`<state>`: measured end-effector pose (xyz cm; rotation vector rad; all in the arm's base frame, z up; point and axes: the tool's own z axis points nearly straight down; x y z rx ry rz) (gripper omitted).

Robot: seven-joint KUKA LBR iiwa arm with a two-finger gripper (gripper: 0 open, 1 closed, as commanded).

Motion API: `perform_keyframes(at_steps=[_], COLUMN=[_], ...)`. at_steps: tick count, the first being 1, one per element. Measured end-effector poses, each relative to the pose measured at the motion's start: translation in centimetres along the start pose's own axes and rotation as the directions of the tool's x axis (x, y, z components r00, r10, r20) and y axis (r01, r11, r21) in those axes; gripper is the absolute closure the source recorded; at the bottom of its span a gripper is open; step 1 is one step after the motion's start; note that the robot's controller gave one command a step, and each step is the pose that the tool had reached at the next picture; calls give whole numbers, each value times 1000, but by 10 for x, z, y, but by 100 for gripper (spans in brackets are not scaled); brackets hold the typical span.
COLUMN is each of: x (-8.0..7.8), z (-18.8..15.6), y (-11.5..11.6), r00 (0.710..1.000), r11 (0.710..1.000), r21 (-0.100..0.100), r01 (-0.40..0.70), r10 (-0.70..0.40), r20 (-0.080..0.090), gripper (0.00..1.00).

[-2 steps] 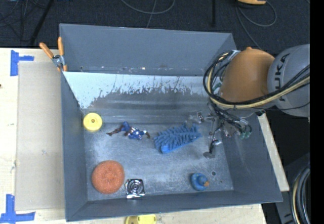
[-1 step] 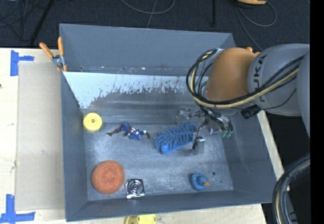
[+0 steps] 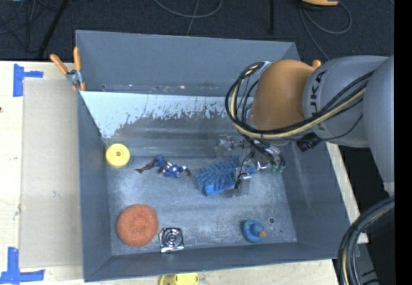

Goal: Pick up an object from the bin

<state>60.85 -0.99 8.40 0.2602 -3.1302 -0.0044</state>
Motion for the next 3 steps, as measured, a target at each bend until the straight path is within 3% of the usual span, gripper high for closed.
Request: perform_keyframes(at_steps=[1, 3], x=[15, 15], z=[14, 13], y=[-9, -9], r00=[997, 997], r11=[997, 997], r21=[3, 3], r01=[-81, -80], r10=[81, 80], r20=[1, 1], gripper=[100, 100])
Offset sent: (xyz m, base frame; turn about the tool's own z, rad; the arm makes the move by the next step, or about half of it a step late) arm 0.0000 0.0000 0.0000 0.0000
